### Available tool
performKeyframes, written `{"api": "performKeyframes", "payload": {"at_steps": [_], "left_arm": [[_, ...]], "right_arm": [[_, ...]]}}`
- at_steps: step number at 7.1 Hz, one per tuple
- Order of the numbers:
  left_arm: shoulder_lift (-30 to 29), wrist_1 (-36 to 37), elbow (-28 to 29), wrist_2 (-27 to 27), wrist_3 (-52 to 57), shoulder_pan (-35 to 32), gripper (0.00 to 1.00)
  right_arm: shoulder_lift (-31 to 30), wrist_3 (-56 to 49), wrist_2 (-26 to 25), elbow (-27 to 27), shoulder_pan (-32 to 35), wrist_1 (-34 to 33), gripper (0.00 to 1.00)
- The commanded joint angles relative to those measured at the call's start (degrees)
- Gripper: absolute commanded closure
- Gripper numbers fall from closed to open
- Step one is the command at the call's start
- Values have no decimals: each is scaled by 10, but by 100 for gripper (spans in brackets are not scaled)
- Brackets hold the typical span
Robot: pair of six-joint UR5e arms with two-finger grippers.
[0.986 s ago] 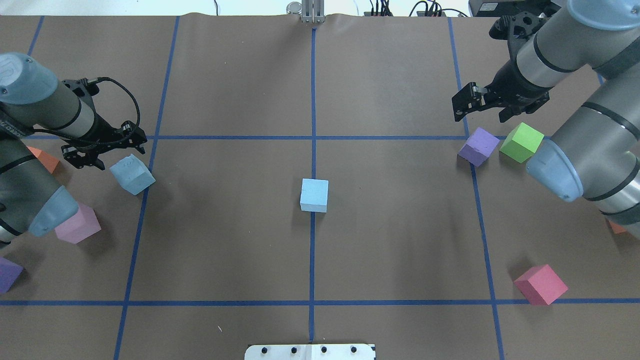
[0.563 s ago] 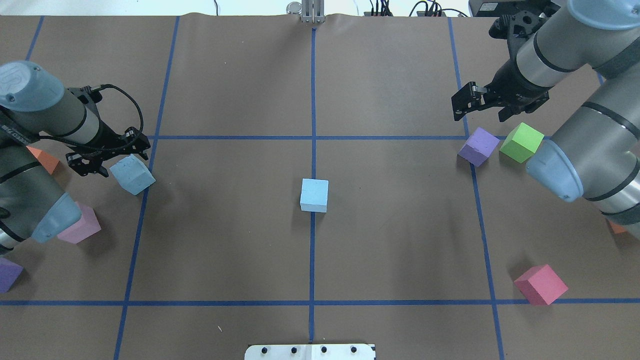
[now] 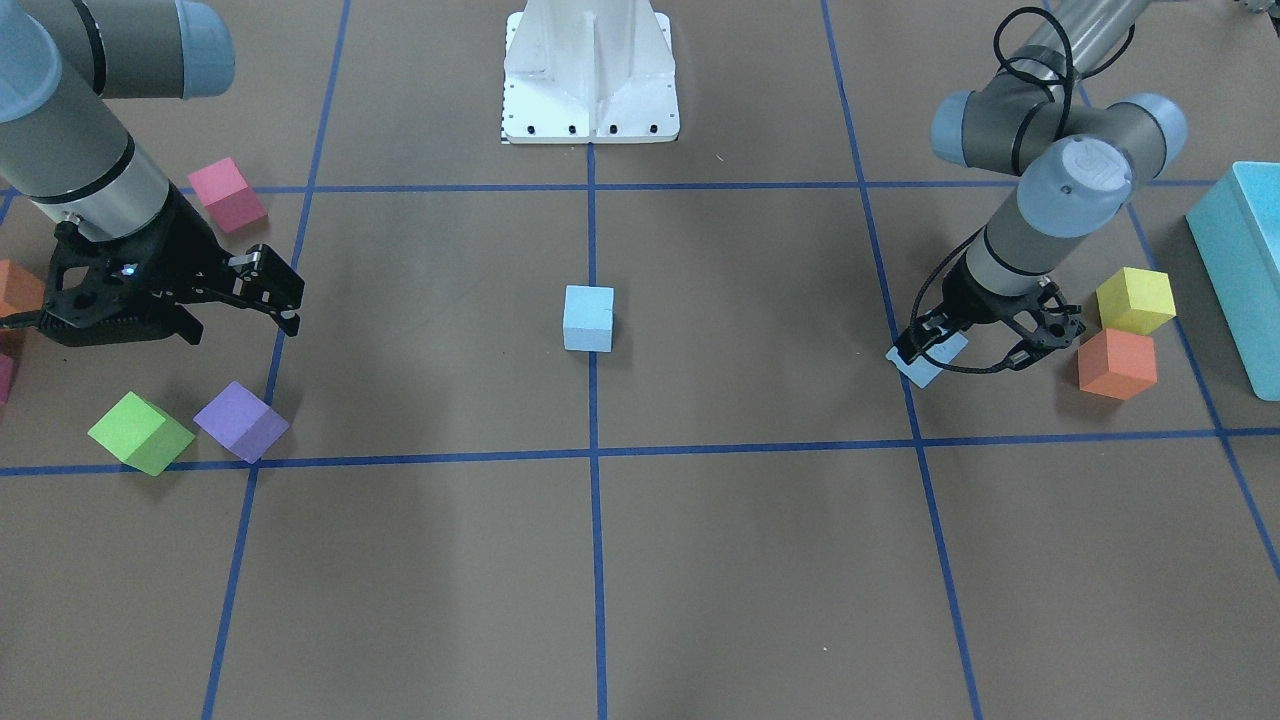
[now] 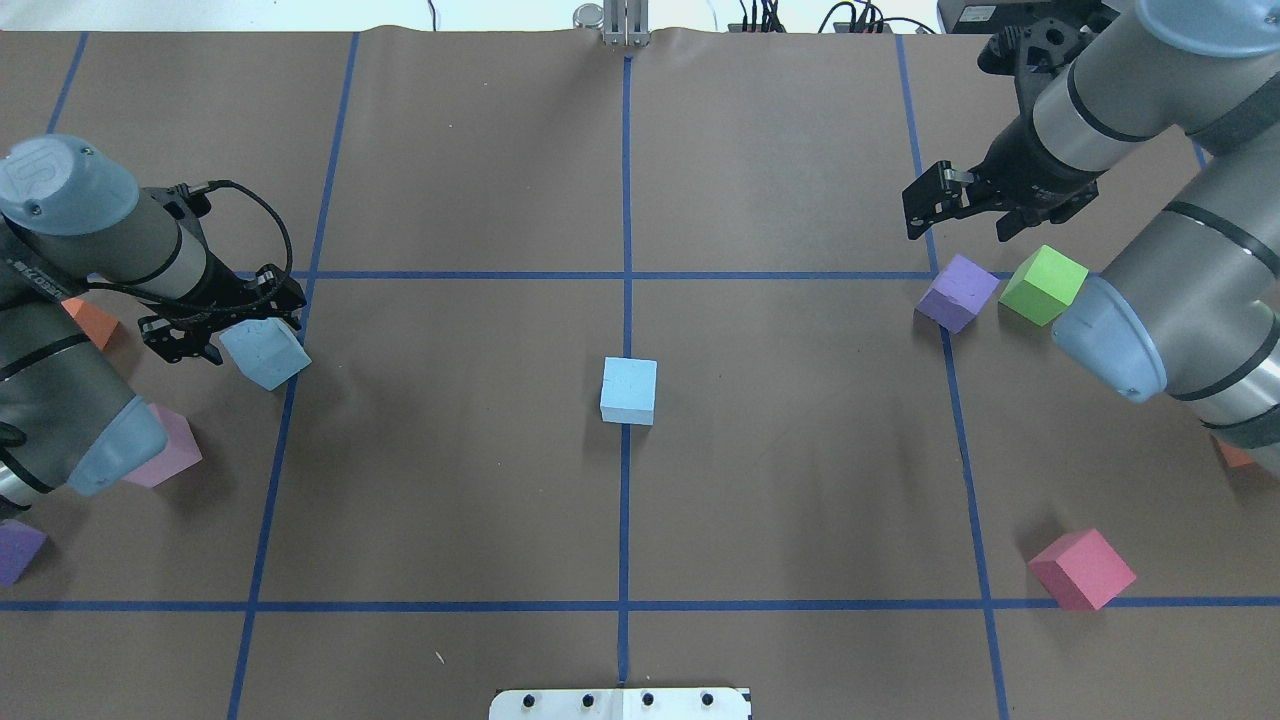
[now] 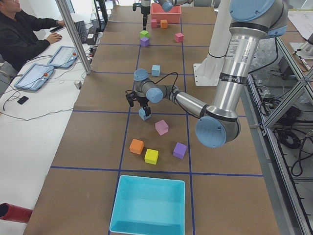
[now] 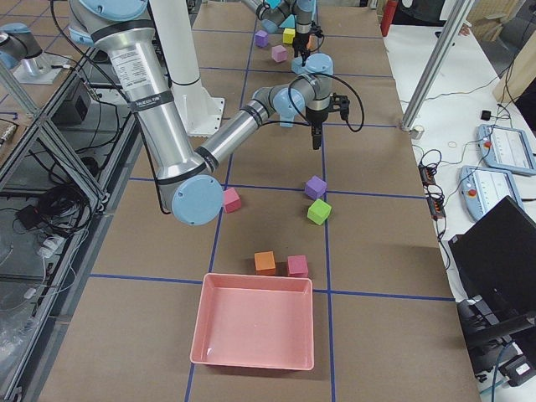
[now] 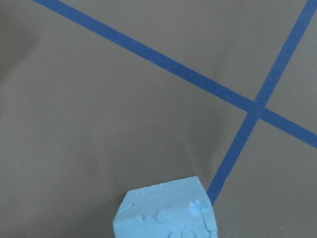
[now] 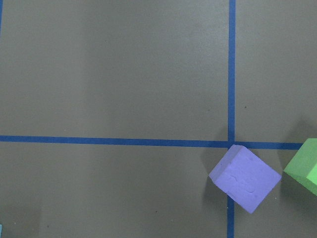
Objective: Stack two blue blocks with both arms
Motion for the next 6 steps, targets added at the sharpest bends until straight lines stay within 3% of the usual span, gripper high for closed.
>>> {"api": "performKeyframes", "payload": {"at_steps": [1, 4, 5, 6], "left_arm": [[9, -17, 6, 0, -3, 5, 0], [11, -109, 62, -3, -20, 6, 5], [10, -108, 58, -7, -27, 6, 21], [9, -107, 56, -7, -28, 6, 26]], "right_arm": [[1, -6, -1, -1, 1, 0, 0], [2, -8, -2, -1, 1, 0, 0], [3, -8, -2, -1, 1, 0, 0], [3, -8, -2, -2, 1, 0, 0]]}}
